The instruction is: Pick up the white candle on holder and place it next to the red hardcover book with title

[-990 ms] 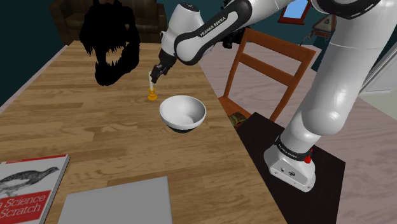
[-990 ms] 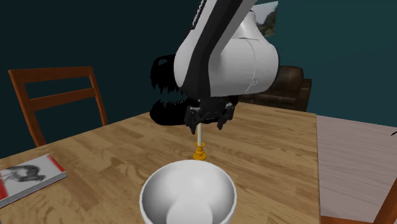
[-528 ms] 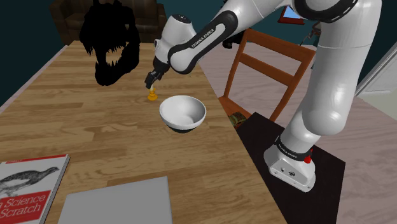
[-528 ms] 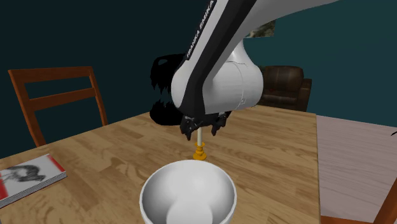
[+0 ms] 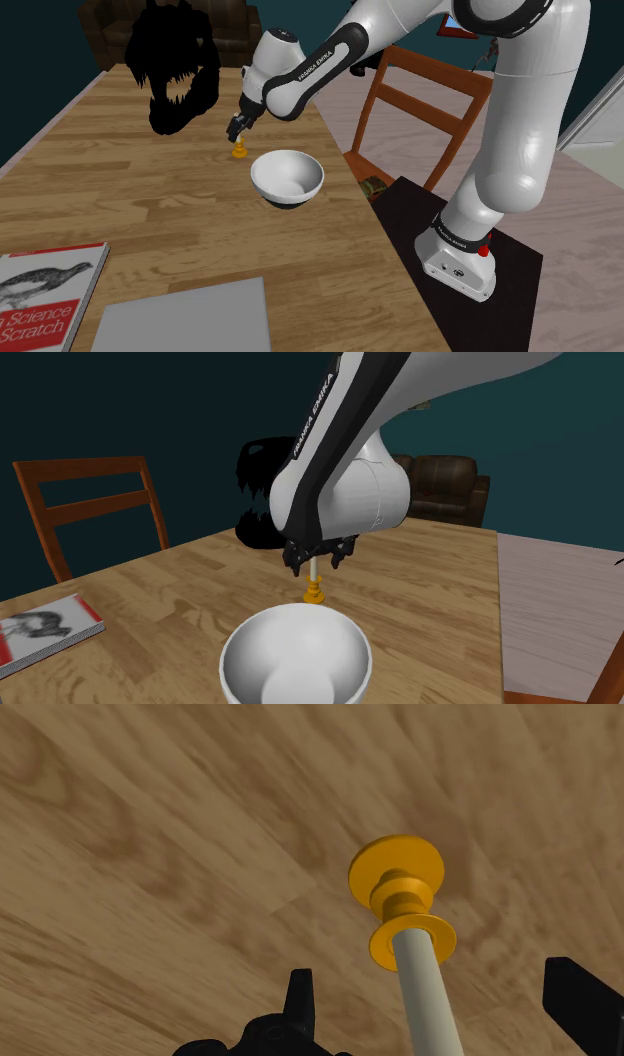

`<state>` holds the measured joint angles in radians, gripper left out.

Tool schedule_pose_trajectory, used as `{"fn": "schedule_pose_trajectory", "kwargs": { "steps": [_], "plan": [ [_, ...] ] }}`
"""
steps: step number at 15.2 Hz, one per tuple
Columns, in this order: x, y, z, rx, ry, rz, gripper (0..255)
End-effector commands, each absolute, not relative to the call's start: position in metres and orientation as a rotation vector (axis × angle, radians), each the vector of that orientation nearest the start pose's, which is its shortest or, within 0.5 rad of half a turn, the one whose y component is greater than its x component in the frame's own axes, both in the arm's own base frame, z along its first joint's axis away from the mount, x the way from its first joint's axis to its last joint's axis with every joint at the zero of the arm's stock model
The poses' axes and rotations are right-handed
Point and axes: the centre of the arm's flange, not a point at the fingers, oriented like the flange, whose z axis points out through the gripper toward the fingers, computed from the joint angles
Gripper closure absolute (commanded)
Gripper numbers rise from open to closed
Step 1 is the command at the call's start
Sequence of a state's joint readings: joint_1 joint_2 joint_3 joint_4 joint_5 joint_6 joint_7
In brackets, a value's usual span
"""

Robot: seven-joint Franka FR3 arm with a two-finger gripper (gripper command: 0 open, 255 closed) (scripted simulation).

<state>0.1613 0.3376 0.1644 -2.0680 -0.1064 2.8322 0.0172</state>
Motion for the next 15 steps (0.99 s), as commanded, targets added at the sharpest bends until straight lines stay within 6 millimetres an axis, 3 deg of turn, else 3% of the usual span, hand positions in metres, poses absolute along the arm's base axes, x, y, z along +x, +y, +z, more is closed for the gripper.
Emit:
{"fn": "schedule_pose_trajectory", "kwargs": {
  "steps": [1,2,11,15],
  "plan": [
    [0.593,0.201,0.316,-2.946,-0.569,-0.65,0],
    [0.593,0.201,0.316,-2.946,-0.569,-0.65,255],
    [0.593,0.201,0.316,-2.946,-0.569,-0.65,255],
    [0.593,0.201,0.337,-2.946,-0.569,-0.65,255]
  ]
}}
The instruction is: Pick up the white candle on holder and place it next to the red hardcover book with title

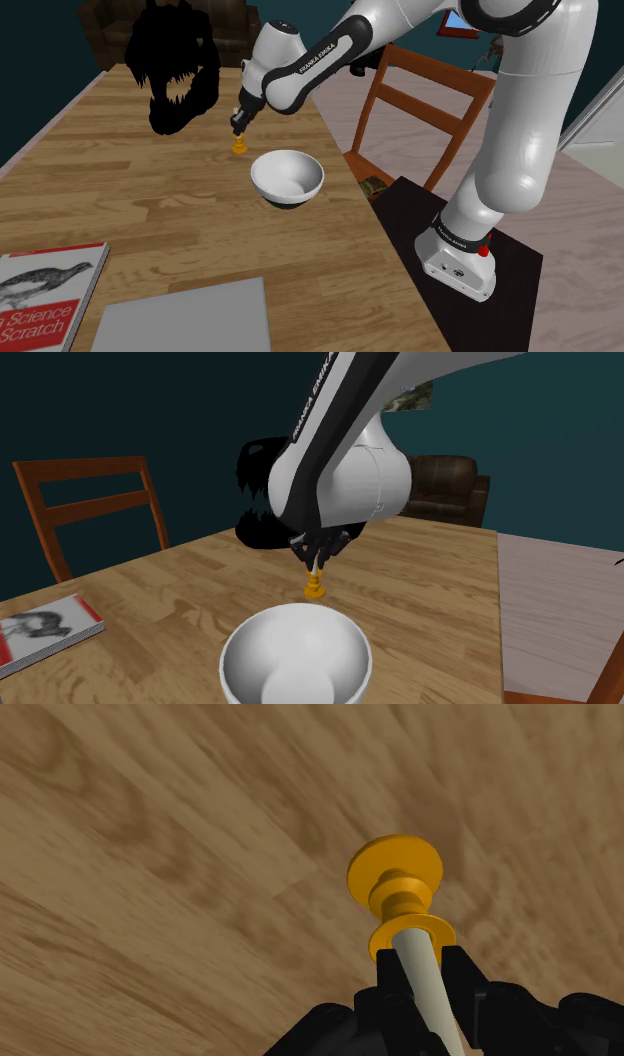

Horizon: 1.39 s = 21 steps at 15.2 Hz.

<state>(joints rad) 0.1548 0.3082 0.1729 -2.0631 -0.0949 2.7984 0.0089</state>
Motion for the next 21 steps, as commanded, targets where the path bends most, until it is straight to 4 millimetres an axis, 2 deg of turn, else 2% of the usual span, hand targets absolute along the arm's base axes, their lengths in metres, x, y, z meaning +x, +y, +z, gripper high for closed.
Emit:
{"fn": "schedule_pose_trajectory", "kwargs": {
  "steps": [1,21],
  "plan": [
    [0.593,0.201,0.343,-2.946,-0.569,-0.65,255],
    [0.593,0.201,0.448,-2.946,-0.569,-0.65,255]
  ]
}}
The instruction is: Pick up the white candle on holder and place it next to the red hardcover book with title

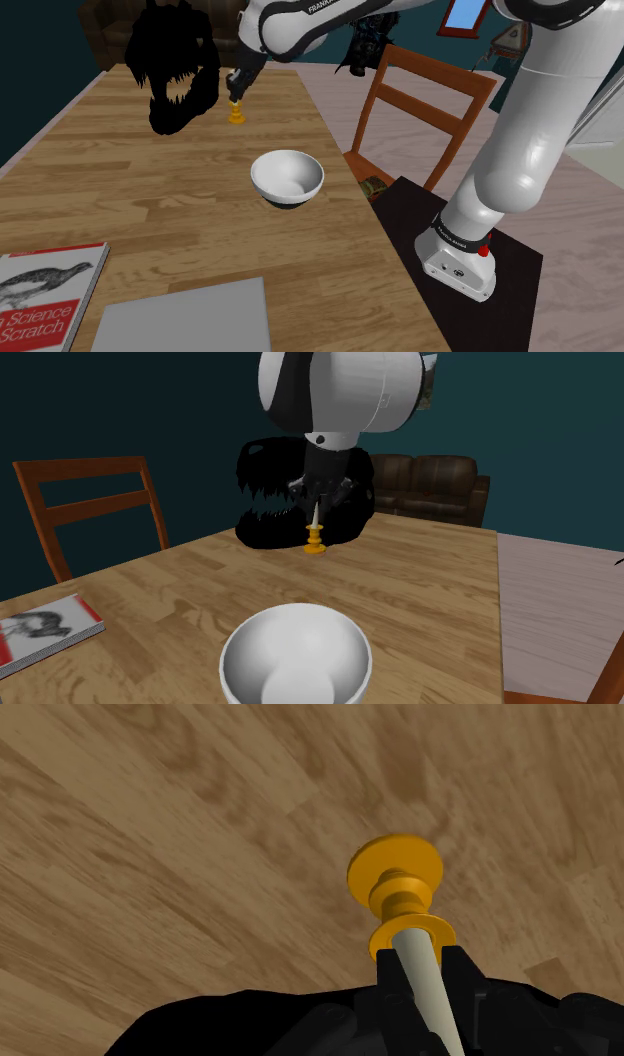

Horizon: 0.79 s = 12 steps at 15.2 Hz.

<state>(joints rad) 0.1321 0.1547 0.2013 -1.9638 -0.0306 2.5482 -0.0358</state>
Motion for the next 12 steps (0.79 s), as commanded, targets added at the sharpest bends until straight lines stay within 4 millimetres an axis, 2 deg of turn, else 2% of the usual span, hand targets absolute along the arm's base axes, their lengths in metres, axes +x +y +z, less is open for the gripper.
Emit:
{"fn": "schedule_pose_trajectory", "kwargs": {
  "steps": [1,12],
  "plan": [
    [0.593,0.201,0.454,-2.946,-0.569,-0.65,255],
    [0.593,0.201,0.512,-2.946,-0.569,-0.65,255]
  ]
}}
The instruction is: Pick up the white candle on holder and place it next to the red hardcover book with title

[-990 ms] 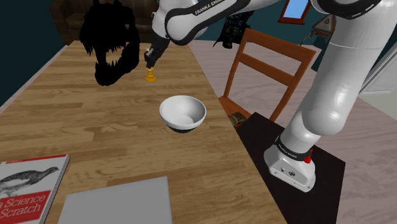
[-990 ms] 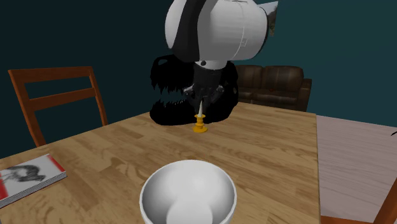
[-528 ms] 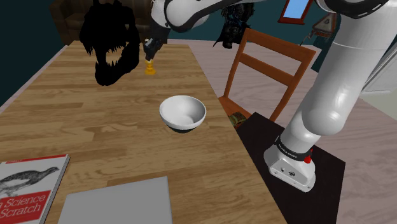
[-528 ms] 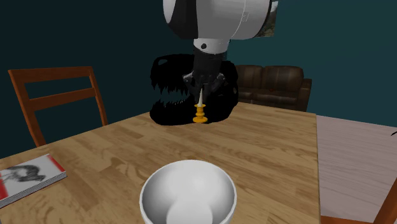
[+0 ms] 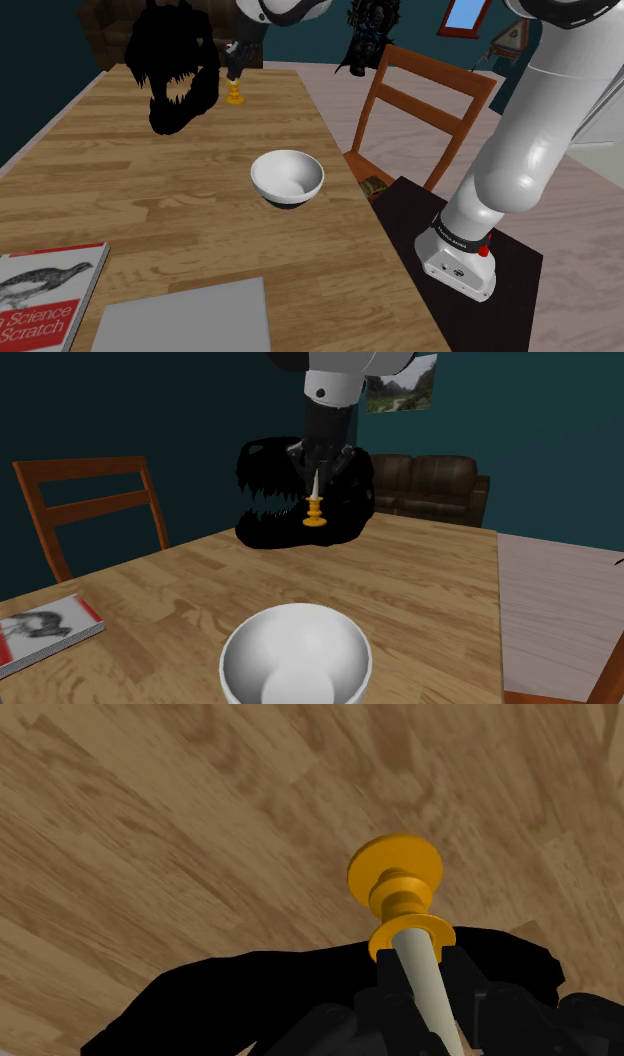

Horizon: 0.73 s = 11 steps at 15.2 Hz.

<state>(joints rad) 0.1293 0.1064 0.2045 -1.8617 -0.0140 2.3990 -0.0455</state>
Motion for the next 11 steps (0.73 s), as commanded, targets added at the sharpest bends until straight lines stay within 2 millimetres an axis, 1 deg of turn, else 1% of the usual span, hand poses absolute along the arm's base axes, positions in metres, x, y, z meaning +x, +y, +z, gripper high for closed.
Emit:
{"fn": "schedule_pose_trajectory", "kwargs": {
  "steps": [1,6,11],
  "plan": [
    [0.593,0.201,0.517,-2.946,-0.569,-0.65,255],
    [0.593,0.201,0.542,-2.946,-0.569,-0.65,255],
    [0.565,0.261,0.542,-2.946,-0.569,-0.65,255]
  ]
}}
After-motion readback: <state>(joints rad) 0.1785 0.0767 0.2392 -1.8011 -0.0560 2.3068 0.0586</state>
